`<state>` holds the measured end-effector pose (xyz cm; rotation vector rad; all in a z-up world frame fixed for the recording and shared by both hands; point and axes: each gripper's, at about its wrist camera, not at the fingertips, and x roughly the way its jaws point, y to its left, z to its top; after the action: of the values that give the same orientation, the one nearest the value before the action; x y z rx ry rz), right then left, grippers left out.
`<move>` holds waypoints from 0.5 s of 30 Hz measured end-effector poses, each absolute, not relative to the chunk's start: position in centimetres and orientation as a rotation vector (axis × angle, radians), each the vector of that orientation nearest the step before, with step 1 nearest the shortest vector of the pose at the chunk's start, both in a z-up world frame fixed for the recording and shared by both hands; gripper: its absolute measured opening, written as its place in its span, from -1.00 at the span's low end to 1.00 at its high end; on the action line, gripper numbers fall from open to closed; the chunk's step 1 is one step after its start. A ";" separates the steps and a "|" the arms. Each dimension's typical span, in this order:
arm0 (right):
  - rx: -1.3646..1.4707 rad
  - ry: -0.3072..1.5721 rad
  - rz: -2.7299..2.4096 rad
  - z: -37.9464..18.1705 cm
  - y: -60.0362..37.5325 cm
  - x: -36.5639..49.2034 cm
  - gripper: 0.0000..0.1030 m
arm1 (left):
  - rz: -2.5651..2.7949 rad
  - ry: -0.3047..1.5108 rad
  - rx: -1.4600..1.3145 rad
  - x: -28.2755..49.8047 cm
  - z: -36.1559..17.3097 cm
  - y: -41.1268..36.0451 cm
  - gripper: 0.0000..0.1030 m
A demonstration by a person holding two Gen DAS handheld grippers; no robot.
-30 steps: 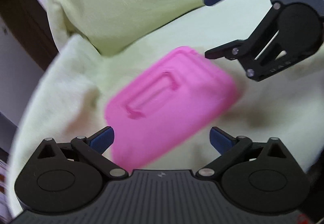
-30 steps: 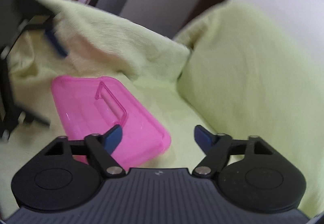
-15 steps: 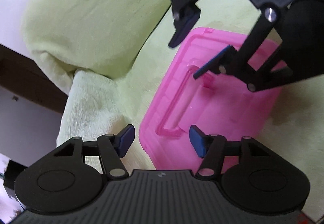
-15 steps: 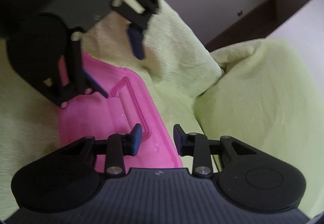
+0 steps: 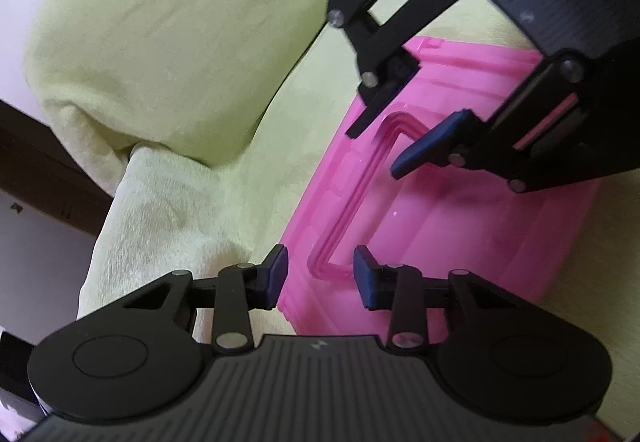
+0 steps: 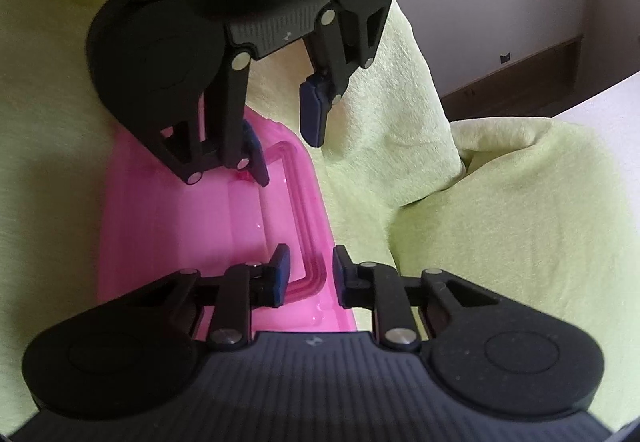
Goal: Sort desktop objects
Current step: 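Close the left tool on the lid rim while the right tool grips the lid handle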
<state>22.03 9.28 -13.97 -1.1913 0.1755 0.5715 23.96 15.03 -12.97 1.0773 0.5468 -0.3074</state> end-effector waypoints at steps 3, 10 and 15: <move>-1.195 0.171 0.573 -14.1 9.2 22.4 -0.67 | -0.324 0.533 1.109 24.1 -13.2 14.7 -0.15; -1.200 0.160 0.585 -14.2 8.9 22.5 -0.78 | -0.369 0.561 1.156 24.7 -12.8 14.2 -0.61; -1.202 0.151 0.595 -13.7 8.0 21.8 -0.82 | -0.381 0.585 1.148 23.8 -12.3 13.8 -0.65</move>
<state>21.85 8.01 -13.73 -1.2018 0.1510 0.5951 23.84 13.84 -12.26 1.1478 0.5850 -0.3805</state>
